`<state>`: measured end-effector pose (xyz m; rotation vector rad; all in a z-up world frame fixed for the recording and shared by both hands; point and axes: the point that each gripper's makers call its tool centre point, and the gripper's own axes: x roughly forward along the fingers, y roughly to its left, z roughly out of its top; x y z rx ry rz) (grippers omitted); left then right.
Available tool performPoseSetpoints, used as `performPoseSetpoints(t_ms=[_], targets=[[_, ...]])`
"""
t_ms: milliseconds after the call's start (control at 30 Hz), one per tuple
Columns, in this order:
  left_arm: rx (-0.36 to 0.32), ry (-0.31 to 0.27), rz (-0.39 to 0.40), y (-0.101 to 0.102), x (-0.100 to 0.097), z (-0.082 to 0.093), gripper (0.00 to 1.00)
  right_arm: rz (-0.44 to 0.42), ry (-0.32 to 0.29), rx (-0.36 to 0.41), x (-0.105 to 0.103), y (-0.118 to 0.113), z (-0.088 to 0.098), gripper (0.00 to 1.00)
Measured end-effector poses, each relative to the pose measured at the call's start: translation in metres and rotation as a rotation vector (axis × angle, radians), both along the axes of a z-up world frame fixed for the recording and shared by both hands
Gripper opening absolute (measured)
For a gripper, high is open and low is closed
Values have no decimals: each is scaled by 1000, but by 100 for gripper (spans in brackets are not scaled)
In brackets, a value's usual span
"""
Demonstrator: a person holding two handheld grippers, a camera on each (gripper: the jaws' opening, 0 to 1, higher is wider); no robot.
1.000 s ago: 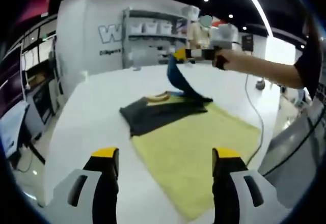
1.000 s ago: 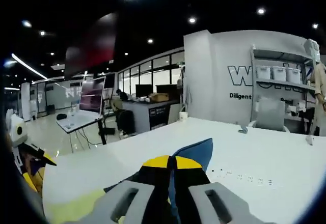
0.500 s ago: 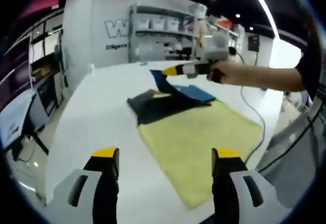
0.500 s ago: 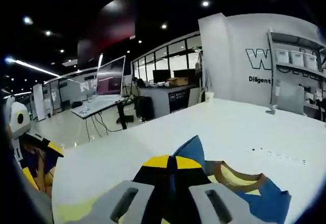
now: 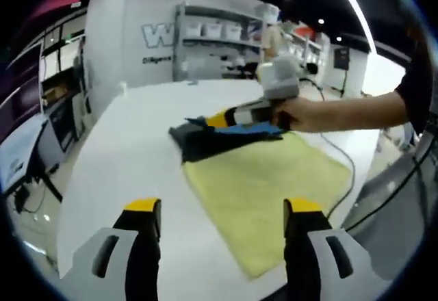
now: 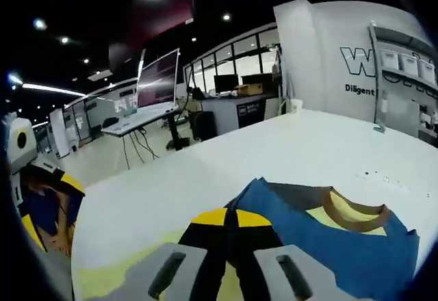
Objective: Fold the garment on the visible template until the final outline fits inside the template.
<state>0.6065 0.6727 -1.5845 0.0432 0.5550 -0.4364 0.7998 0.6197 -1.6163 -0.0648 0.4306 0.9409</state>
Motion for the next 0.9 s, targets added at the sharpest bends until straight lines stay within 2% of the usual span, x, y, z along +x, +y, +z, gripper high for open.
performPoseSetpoints(t_ms=[200,433,667,800,900], targets=[[-2,6,9,6,-5,-6,67,39,5,-44,-17,7,-14,0],[-2,17,22,10,-7,-9,66,69,24,-70,-20,16,-30,0],[7,40,23,12,-10,-15,65,80,40,-47,-26,14,-25,0],[39,64,-13,9,-13,-21,65,82,57,-42,-33,3,-22,0],[53,77,-38,4,-14,-28,64,81,48,-48,-40,-15,-21,10]])
